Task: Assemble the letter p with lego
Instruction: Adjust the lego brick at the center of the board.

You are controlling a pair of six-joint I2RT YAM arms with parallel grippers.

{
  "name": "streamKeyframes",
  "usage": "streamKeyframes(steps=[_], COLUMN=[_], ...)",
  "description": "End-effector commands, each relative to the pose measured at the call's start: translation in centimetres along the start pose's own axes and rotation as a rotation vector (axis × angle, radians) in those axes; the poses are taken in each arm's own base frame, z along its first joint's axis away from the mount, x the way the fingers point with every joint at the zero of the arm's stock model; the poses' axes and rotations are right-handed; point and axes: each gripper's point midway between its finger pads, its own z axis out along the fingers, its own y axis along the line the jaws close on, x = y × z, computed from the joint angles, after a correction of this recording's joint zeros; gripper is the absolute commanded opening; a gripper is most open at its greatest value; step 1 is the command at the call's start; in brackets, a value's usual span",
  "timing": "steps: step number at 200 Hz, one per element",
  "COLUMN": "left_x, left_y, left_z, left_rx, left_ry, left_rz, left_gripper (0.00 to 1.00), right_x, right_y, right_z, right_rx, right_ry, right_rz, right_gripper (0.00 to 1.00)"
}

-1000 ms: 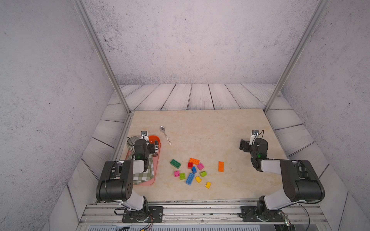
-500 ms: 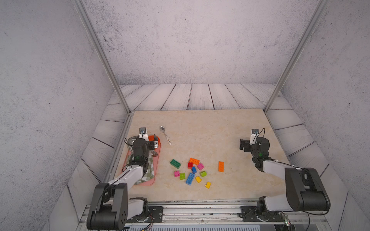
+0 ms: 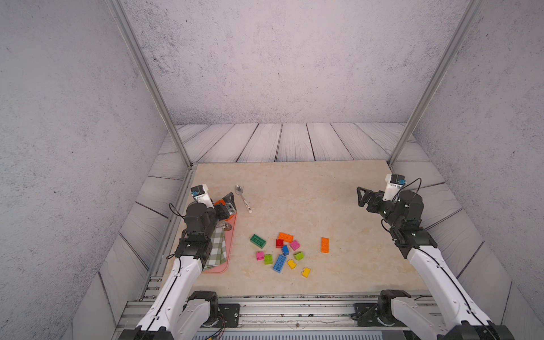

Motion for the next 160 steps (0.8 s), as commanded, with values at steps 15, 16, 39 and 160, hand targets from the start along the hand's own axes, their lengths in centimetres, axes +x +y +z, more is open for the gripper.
streamKeyframes(steps=[15, 16, 39, 160], left_x=[3.3, 3.3, 4.5, 15.5], left_y=[-5.2, -5.3, -5.4, -9.5], left_z=[-2.5, -2.5, -2.8, 1.1], left_rx=[0.278, 0.283, 0.339, 0.294], left_ry=[0.194, 0.193, 0.175, 0.481], left_rz=[-0.105, -0.105, -0.175, -0.195], left_gripper=[0.98, 0.98, 0.98, 0.98], right_x=[4.5, 4.6, 6.8, 13.8], right_y=[1.1, 1.1, -1.2, 1.2], right_z=[-4.2, -4.3, -5.0, 0.5], right_rx=[-0.031, -0.030, 0.080, -0.178], right_ry=[0.173, 0.174, 0.191, 0.419], right_rz=[0.090, 0.089, 0.126, 0.225], right_gripper=[0.99, 0.99, 0.99, 1.00])
